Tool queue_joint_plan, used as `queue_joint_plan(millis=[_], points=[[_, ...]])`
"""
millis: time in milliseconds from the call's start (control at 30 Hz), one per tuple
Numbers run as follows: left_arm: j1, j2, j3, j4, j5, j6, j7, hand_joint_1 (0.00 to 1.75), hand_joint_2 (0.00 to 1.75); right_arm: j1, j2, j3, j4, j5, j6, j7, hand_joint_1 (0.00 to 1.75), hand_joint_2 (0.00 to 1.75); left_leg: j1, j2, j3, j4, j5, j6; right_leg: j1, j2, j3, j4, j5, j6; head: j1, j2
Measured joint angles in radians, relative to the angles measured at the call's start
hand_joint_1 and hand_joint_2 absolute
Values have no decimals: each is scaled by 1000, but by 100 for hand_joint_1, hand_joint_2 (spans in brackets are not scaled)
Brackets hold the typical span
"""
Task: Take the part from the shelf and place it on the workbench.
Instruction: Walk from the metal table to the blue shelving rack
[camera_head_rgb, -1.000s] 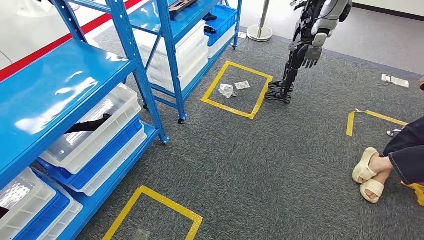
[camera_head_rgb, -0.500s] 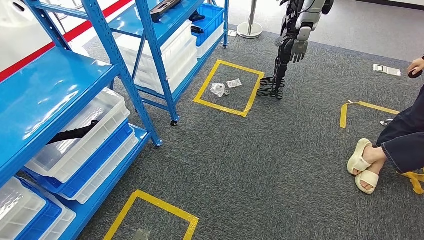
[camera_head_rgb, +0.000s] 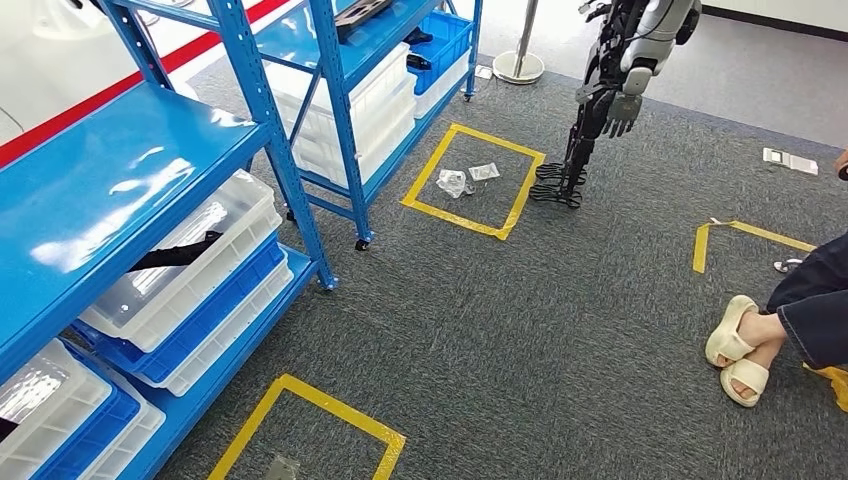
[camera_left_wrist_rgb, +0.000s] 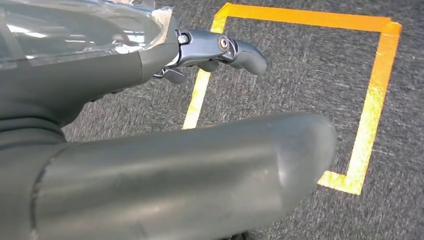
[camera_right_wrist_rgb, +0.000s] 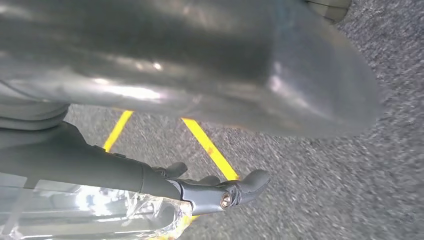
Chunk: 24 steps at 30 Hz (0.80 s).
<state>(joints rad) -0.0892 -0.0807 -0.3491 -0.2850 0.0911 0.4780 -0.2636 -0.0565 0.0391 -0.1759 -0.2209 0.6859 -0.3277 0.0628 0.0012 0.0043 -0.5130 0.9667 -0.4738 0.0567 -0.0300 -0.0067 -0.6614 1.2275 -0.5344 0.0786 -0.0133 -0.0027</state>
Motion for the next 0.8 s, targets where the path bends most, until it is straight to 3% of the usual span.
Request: queue_joint_plan(millis=[33, 67, 133, 233, 300, 400, 467, 533, 600, 667, 767, 800], points=[[0, 0, 0, 0, 0, 0, 0, 0, 0, 0, -1, 0, 0, 0, 0, 0, 0, 0, 2, -9, 0, 3, -2, -3, -2, 3, 29, -63, 27, 9, 0, 0], [0, 0, 0, 0, 0, 0, 0, 0, 0, -1, -1, 0, 0, 0, 0, -1, 0, 0, 1, -18, -3, 11, -7, -10, -3, 12, 60, -125, 47, 10, 1, 0], [-1, 0, 0, 0, -1, 0, 0, 0, 0, -3, -1, 0, 0, 0, 0, -1, 0, 0, 0, -32, -11, 25, -14, -24, -2, 24, 97, -204, 68, -1, 2, 0], [-1, 1, 0, 0, -3, 0, 1, 0, 0, -6, 0, 0, 0, 0, 0, -2, 0, 0, 3, -40, -19, 29, -16, -38, -1, 19, 101, -214, 69, -26, 1, 0], [-1, 2, 0, 0, -4, 0, 1, 0, 0, -7, -1, 0, 0, 0, -1, -2, 0, 0, 7, -29, -35, 68, -43, -47, -5, 10, 101, -216, 71, -41, -2, 0], [-2, 2, 0, 0, -4, 0, 2, 0, 0, -6, 0, 0, 0, 0, -1, -3, 0, 0, 10, -14, -117, 234, -127, -58, -2, -7, 100, -217, 69, -55, -6, 0], [0, 2, 0, 0, -4, 0, 3, 0, 0, -6, 0, 0, 0, 0, -1, -4, 0, 0, 11, -11, -158, 307, -141, -61, -1, -23, 101, -217, 68, -56, -6, 0], [0, 2, 0, 0, -4, 0, 3, 0, 0, -7, 0, 0, 0, 0, -1, -4, 0, 0, 11, -2, -137, 254, -93, -58, -1, -38, 102, -216, 67, -56, -6, 0], [-2, 3, 0, 0, -4, 0, 3, 0, 0, -9, 0, 0, 0, 1, -1, -4, 0, 0, 8, 37, -73, 123, -34, -52, 3, -52, 106, -216, 66, -54, -6, 0], [-7, 3, 0, 0, -4, 0, 4, 0, 0, -10, 1, 0, 0, 2, -1, -4, 0, 0, 1, 63, -39, 46, -11, -43, 9, -67, 108, -216, 64, -46, -4, 0], [-8, 4, 0, 0, -5, 0, 4, 0, 0, -12, 1, 0, 0, 3, -1, -4, 0, 0, -7, 38, -44, 37, -6, -26, 9, -90, 112, -220, 64, -30, -1, 0], [-7, 4, 0, 0, -5, 0, 5, 0, 0, -13, 0, 0, -1, 3, -1, -4, 0, 0, -7, 30, -42, 32, -1, -19, 7, -86, 111, -216, 60, -24, 0, 0]])
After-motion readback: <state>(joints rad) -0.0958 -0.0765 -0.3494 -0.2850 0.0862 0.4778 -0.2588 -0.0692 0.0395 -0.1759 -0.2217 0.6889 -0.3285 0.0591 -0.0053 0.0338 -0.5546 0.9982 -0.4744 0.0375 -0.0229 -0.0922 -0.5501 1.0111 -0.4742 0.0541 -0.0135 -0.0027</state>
